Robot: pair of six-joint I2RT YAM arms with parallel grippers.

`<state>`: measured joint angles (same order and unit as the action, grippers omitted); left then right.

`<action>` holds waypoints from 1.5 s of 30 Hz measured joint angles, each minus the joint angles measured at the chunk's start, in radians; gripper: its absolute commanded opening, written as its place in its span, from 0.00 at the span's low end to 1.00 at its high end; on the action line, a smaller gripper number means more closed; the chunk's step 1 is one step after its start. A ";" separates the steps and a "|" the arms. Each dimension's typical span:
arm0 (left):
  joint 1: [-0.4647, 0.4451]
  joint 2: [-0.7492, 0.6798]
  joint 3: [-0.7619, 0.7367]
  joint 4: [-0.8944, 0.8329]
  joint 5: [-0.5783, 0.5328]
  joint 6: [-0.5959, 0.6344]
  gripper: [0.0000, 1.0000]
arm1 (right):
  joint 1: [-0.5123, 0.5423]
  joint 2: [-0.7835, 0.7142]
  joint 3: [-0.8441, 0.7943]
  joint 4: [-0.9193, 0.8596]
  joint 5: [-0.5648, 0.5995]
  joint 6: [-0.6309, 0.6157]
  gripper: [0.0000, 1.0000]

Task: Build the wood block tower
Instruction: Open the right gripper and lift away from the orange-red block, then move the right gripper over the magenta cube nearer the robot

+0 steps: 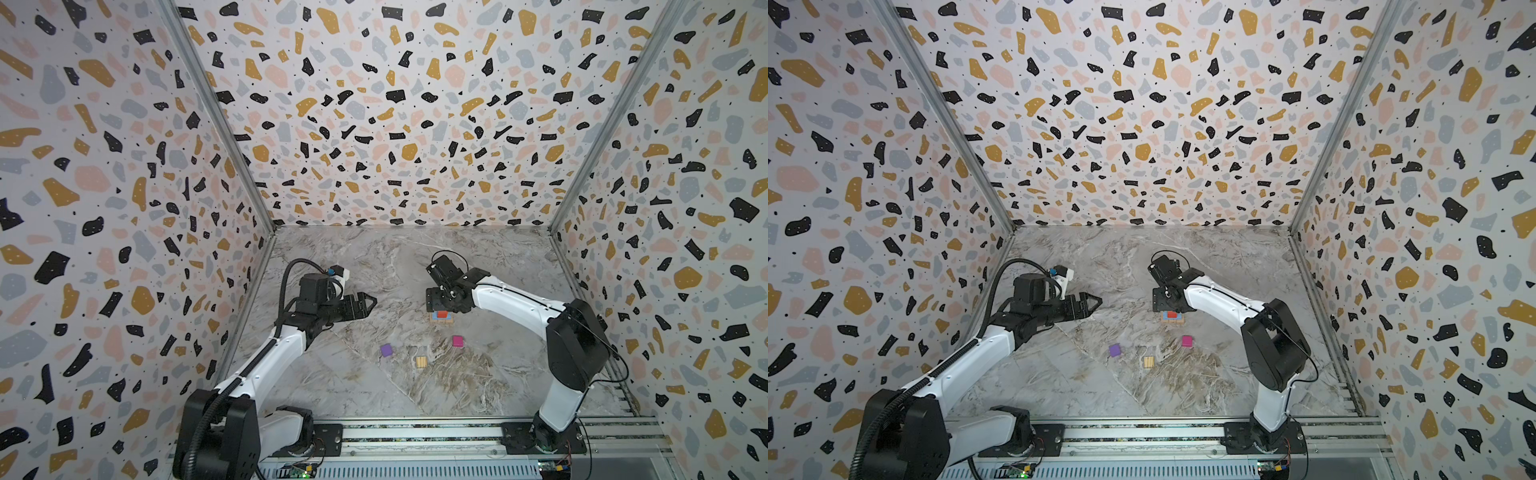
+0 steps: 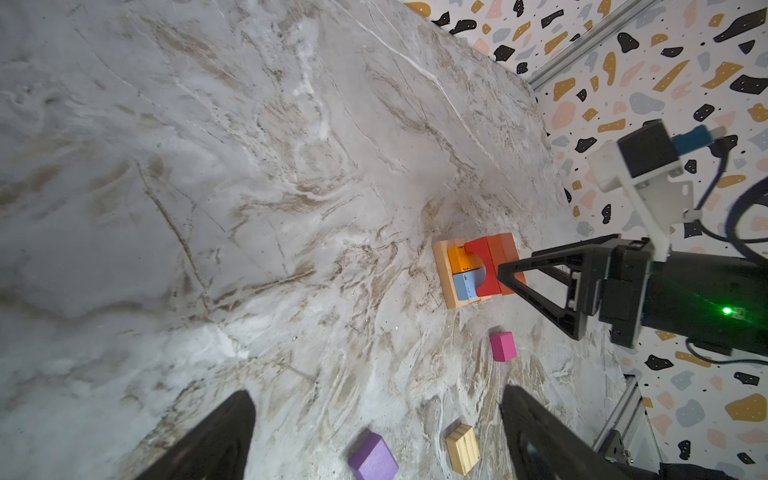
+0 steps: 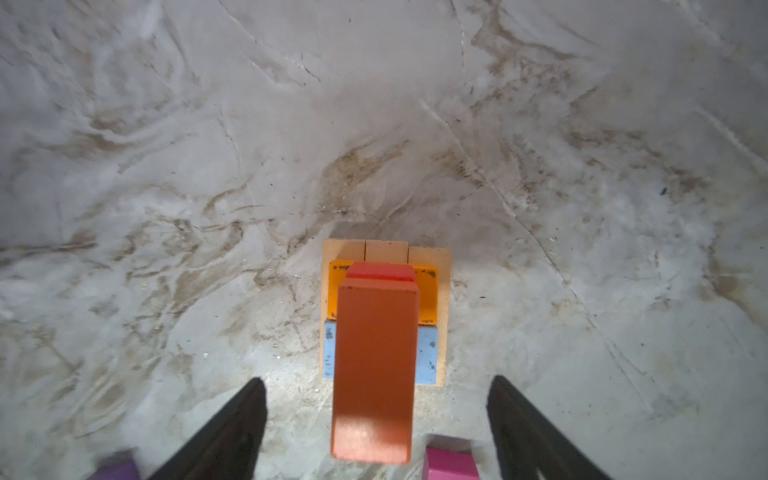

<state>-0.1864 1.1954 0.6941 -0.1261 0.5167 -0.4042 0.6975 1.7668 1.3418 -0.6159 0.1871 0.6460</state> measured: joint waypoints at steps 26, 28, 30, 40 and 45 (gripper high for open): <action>0.000 0.002 0.000 0.000 -0.002 0.000 0.94 | 0.000 -0.491 -0.481 0.037 -0.060 -0.017 0.92; 0.000 0.002 0.000 0.000 -0.002 0.000 0.94 | 0.000 -0.512 -0.524 0.058 -0.072 -0.005 0.90; 0.000 0.002 0.000 0.000 -0.002 0.000 0.94 | 0.000 -0.519 -0.551 0.073 -0.080 0.005 0.89; 0.000 0.009 0.000 0.000 -0.003 0.001 0.94 | 0.000 -0.445 -0.608 0.179 -0.107 0.020 0.83; 0.000 0.011 0.000 0.000 -0.003 0.000 0.94 | 0.000 -0.411 -0.619 0.232 -0.119 0.030 0.78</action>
<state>-0.1864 1.2068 0.6941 -0.1265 0.5140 -0.4038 0.6975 1.3556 0.7231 -0.3840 0.0681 0.6762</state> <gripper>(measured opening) 0.936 0.809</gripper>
